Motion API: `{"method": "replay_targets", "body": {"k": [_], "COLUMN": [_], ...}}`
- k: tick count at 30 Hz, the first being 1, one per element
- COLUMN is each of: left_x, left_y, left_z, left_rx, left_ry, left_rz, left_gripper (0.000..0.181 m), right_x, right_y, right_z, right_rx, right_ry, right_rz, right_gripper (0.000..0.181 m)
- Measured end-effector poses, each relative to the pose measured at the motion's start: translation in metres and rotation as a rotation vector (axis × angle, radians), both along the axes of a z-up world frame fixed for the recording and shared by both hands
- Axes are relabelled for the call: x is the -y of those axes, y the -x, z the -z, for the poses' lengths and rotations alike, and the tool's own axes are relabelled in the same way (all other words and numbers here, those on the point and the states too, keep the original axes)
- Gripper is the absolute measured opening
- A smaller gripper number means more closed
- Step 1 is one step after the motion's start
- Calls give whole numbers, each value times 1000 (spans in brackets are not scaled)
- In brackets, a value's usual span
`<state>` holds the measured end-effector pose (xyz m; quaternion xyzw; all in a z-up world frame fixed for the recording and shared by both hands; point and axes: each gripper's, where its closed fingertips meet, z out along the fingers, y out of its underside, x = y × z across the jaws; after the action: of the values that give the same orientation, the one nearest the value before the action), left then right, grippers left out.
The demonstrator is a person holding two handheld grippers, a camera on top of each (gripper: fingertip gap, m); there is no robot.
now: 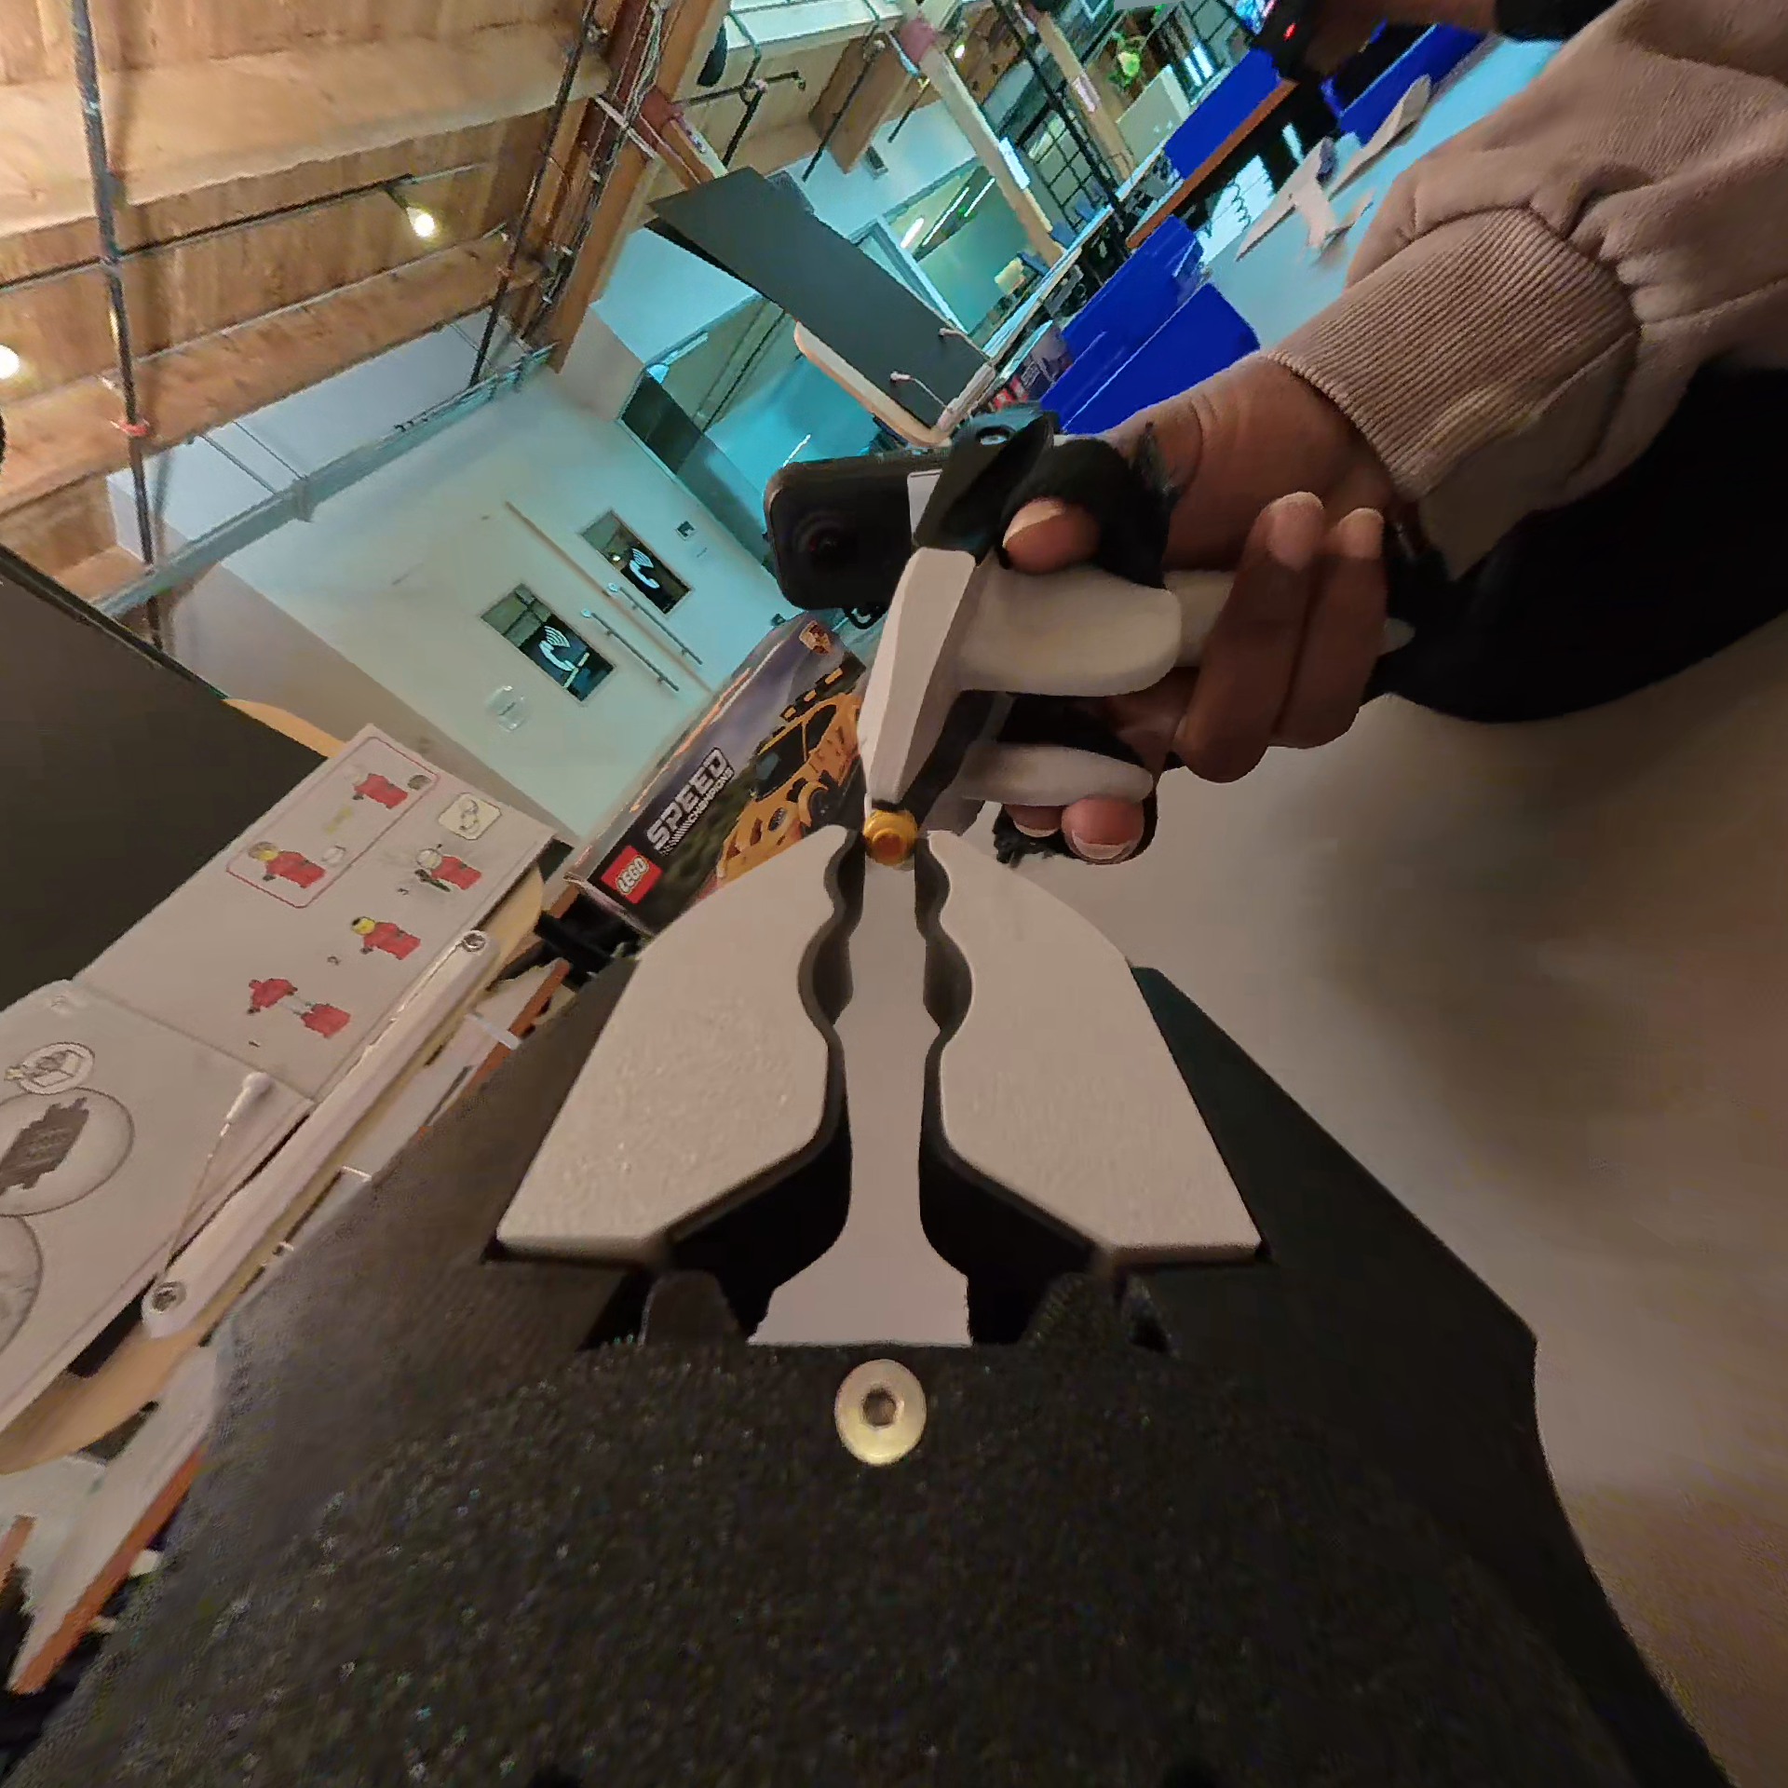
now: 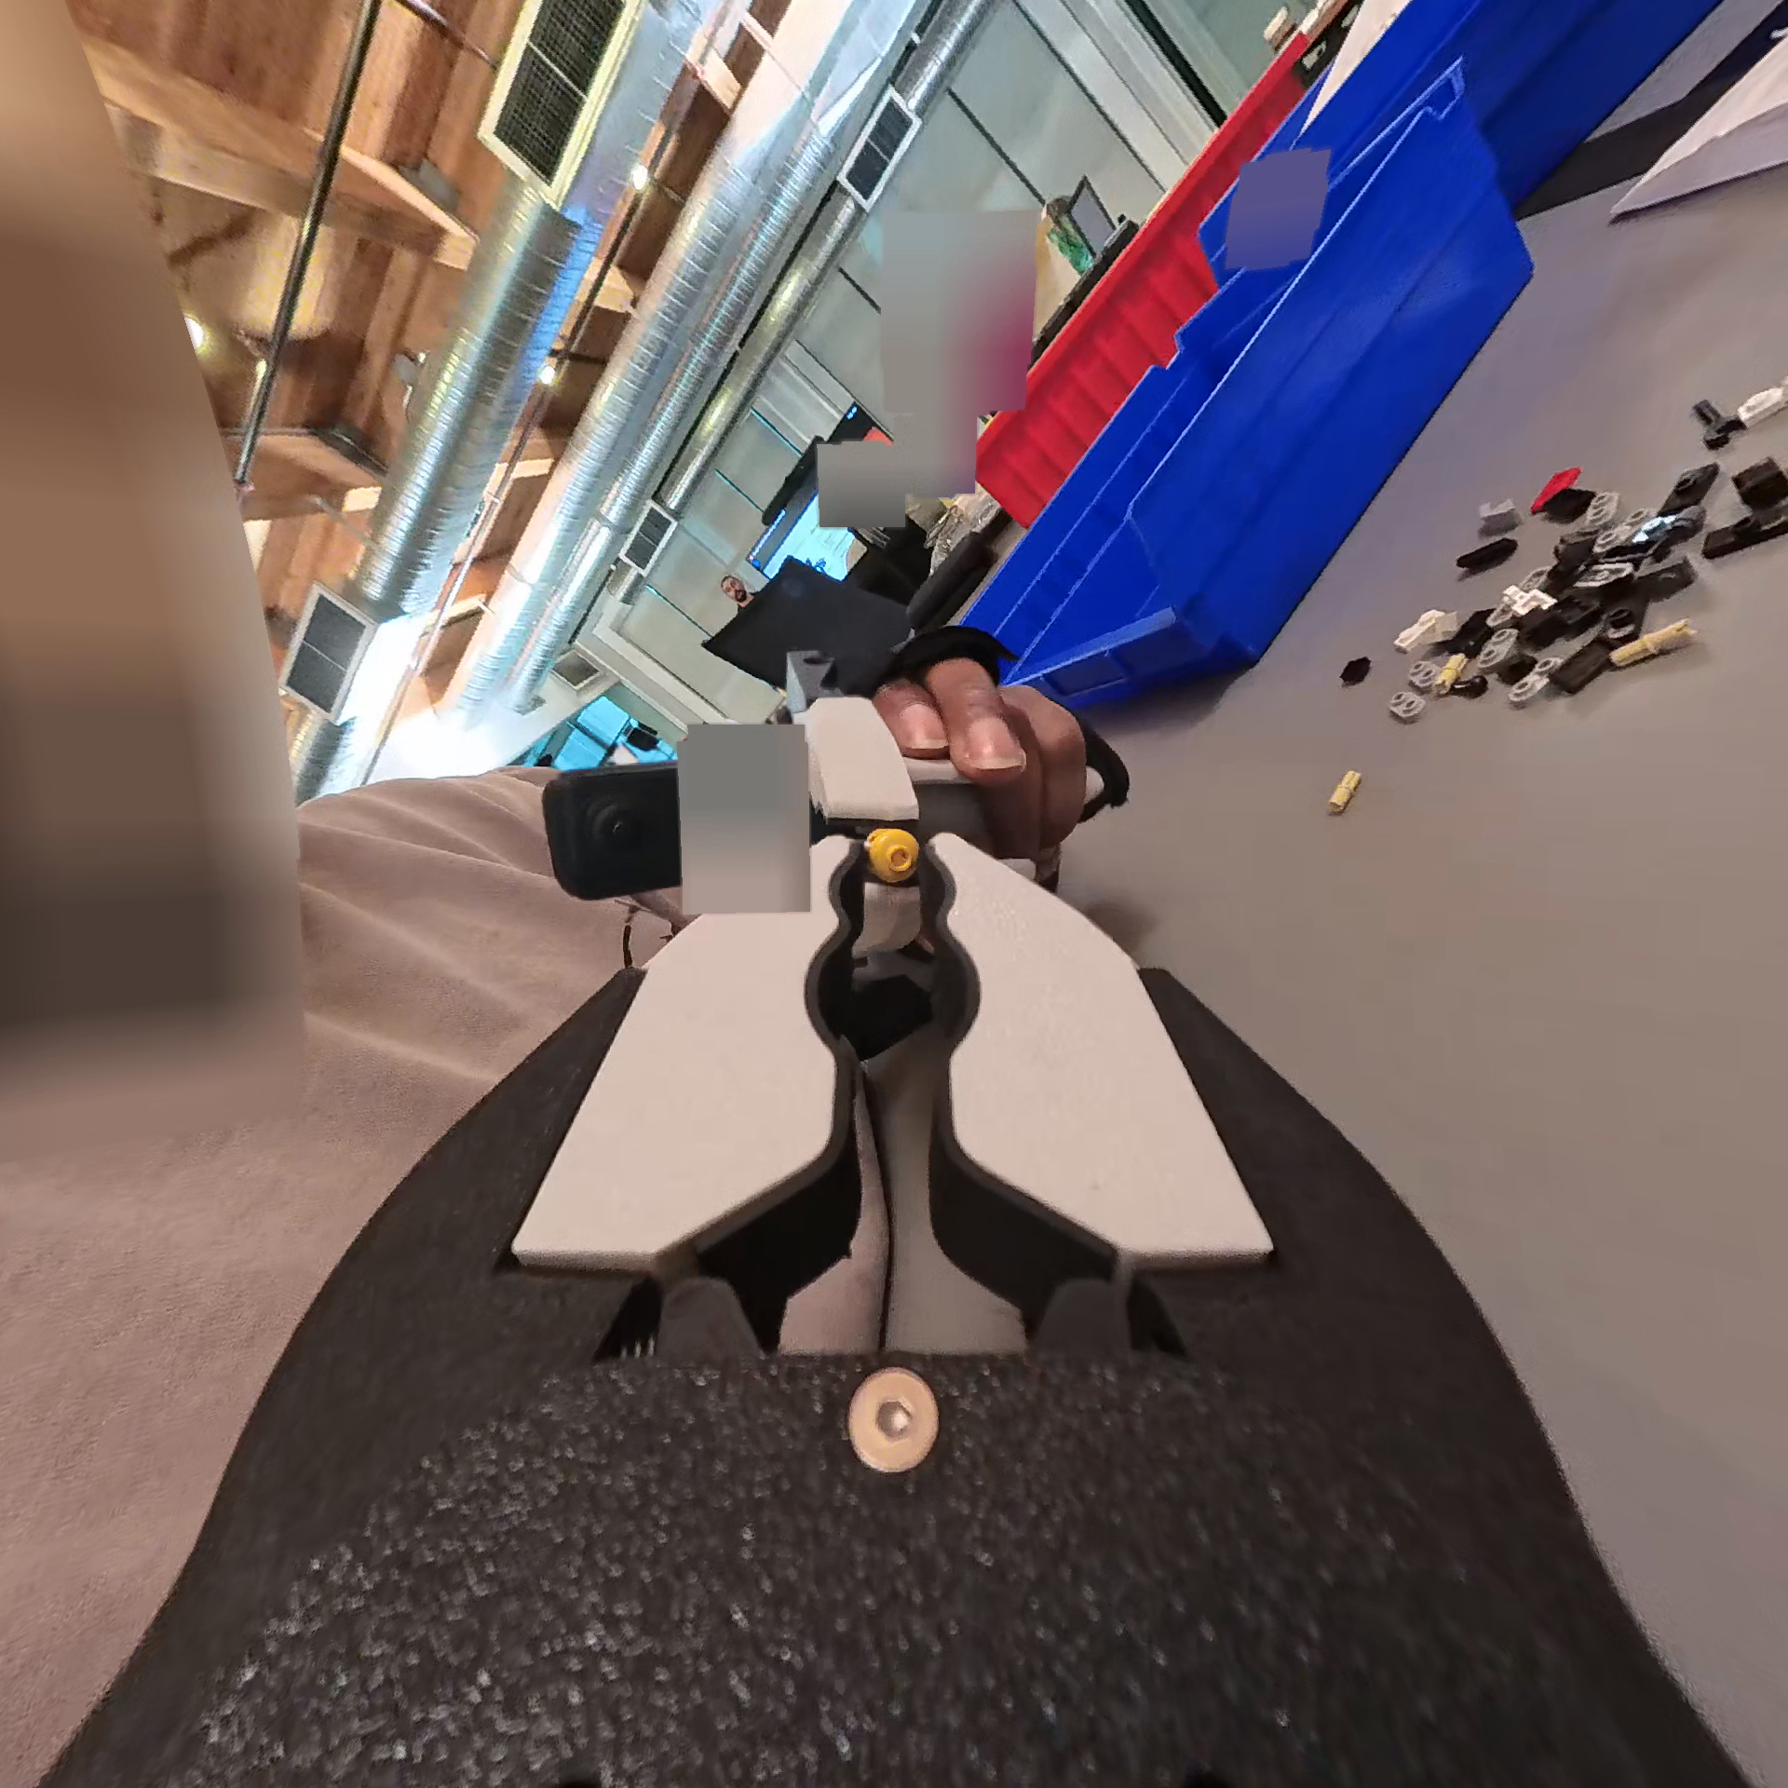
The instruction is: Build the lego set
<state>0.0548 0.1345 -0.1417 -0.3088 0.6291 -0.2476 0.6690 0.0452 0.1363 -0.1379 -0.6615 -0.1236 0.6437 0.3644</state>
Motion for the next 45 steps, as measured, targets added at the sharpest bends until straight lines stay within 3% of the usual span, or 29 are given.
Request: {"method": "replay_targets", "body": {"k": [8, 13, 15, 20, 22, 25, 37, 41, 45], "left_x": [0, -3, -10, -38, -50, -61, -75, -76, -79], "left_y": [0, -1, 1, 7, 10, 15, 34, 35, 37], "left_z": [-1, 2, 1, -4, -3, -2, 21, 24, 22], "left_rx": [13, 4, 4, 3, -6, -22, -68, -74, -67], "left_ry": [-72, 50, 160, 501, 584, 640, 722, 732, 737], "left_rz": [-24, -2, -1, -30, -63, -110, -183, -185, -198], "left_gripper": [9, 10, 13, 11, 8, 3, 1, 1, 1], "right_x": [1, -4, -17, -77, -94, -110, -114, -115, -117], "right_y": [1, -6, -24, -99, -116, -124, -138, -138, -133], "right_z": [0, 3, 5, 52, 74, 100, 137, 136, 107], "right_rx": [-59, 33, 210, 1004, 1173, 1271, 1320, 1306, 1210], "right_ry": [53, -6, -104, -384, -444, -501, -414, -418, -453], "right_rz": [-31, -19, 19, 35, -47, -147, -357, -329, -173], "right_gripper": [9, 8, 8, 9, 9, 9, 10, 18, 22]}}
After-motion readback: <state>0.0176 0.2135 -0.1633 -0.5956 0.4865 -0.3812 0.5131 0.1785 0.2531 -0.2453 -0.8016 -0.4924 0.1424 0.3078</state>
